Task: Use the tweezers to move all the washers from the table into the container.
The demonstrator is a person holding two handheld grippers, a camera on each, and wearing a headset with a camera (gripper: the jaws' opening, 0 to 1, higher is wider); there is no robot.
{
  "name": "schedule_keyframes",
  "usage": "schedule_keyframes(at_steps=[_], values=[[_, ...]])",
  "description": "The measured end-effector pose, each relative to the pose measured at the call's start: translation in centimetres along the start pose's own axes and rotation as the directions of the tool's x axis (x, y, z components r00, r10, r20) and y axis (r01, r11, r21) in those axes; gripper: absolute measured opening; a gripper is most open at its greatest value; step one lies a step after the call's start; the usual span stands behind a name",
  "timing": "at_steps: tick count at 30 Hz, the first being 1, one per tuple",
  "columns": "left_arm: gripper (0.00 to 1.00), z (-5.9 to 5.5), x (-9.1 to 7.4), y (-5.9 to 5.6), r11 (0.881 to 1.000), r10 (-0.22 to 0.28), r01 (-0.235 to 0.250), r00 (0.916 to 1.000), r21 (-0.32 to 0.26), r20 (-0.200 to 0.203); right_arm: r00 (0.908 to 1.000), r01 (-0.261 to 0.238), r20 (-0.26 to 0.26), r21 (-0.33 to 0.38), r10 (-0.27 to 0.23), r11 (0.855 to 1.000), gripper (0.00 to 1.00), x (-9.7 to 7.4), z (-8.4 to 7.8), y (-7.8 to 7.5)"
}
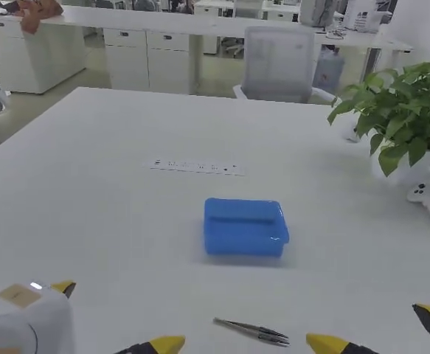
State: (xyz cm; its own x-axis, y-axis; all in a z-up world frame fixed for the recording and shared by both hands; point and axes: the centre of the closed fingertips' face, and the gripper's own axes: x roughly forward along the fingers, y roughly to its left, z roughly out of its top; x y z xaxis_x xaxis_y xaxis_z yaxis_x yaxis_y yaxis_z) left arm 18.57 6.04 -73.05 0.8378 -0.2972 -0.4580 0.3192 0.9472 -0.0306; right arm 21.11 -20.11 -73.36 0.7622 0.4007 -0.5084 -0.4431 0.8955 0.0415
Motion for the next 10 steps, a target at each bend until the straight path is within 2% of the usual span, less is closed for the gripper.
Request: schedule_keyframes(at_steps=[2,10], values=[[0.99,0.03,-0.14,0.06,1.0,0.002,-0.002,1.0,0.004,0.001,0.9999,0.005,-0.012,0.0,-0.005,1.0,0.99,0.08,-0.36,-0.09],[0.99,0.1,-0.34,0.26,1.0,0.016,-0.016,0.9998,0.021,-0.01,1.0,0.002,0.006,0.043,-0.003,0.999,0.99,0.05,-0.41,-0.26]])
